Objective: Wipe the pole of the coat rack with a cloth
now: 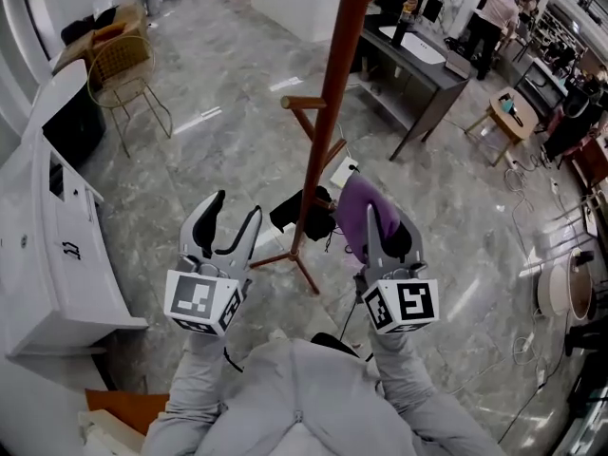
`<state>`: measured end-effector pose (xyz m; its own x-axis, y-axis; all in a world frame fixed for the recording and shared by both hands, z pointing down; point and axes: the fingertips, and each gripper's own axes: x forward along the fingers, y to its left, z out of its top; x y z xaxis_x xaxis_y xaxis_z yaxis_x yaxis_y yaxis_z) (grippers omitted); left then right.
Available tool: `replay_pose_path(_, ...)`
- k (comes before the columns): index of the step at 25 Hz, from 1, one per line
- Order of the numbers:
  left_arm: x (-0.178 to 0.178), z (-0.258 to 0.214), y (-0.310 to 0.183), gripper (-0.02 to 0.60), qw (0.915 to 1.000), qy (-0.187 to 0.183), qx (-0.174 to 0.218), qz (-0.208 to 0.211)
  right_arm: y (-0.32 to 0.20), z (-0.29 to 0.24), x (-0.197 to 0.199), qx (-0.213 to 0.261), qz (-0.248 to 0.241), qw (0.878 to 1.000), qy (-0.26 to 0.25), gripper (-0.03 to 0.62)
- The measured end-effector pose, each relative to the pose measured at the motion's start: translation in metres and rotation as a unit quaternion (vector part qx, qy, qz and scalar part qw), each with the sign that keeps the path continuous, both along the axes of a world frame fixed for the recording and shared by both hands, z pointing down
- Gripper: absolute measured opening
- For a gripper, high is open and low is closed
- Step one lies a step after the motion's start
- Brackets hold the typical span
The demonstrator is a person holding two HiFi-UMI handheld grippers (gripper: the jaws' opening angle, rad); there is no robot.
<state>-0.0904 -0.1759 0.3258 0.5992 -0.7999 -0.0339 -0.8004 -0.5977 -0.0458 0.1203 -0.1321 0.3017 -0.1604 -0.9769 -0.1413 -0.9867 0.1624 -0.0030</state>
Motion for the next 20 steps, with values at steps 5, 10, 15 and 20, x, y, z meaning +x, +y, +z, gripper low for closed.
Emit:
replay_pose_path(5, 0.001, 0.002, -0.013, 0.267, 0.9999, 0.009, -0.005, 0.013, -0.016, -0.053, -0.004, 0.053, 0.011, 0.998, 0.042, 0.067)
replay_pose_path(10, 0.007, -0.002, -0.024, 0.267, 0.9997, 0.016, -0.001, 0.017, -0.028, -0.122, -0.002, 0.136, 0.023, 0.985, 0.101, 0.069)
replay_pose_path(15, 0.005, -0.001, -0.033, 0.267, 0.9998, 0.019, -0.002, 0.002, -0.041, -0.174, -0.014, 0.211, 0.023, 0.966, 0.149, 0.069)
replay_pose_path(20, -0.006, -0.003, -0.042, 0.267, 0.9994, 0.026, 0.0, -0.023, -0.053, -0.205, -0.038, 0.264, 0.01, 0.943, 0.202, 0.068)
